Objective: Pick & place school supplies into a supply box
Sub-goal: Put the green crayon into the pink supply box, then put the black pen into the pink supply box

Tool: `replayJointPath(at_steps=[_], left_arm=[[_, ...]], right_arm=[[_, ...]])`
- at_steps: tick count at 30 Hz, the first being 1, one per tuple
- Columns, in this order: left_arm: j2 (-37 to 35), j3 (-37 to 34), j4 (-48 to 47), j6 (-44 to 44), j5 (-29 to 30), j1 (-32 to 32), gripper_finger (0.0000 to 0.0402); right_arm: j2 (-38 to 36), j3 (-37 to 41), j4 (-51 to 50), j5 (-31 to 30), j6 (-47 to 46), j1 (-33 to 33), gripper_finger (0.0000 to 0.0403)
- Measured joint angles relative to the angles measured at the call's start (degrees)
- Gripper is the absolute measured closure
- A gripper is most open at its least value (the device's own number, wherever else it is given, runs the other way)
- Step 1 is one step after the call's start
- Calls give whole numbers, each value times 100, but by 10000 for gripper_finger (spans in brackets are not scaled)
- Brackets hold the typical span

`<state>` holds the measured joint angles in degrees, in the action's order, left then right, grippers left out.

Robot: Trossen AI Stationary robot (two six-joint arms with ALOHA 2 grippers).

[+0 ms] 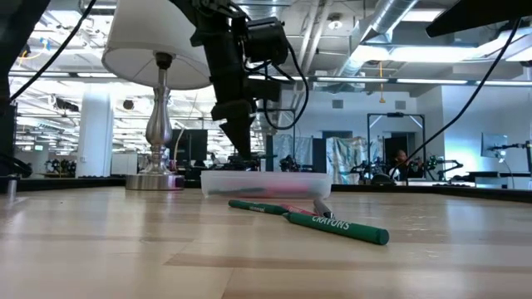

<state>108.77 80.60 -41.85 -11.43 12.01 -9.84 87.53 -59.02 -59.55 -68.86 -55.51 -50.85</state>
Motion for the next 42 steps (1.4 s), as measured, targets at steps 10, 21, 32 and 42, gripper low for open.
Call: replayJointPath(at_steps=[10, 21, 32, 42], left_arm=[[0, 6, 204, -87, 46, 98, 275], [-321, -7, -629, -84, -425, 890, 261], [-848, -13, -677, 513, -178, 2680, 274], [-850, -15, -854, 1652, 953, 4193, 275]], right_arm=[[0, 0, 2, 4, 0, 0, 285], [-2, 254, 333, 46, 19, 90, 285], [-2, 254, 2619, 1368, 2759, 660, 285], [-2, 254, 4550, 4609, 6321, 1739, 285]])
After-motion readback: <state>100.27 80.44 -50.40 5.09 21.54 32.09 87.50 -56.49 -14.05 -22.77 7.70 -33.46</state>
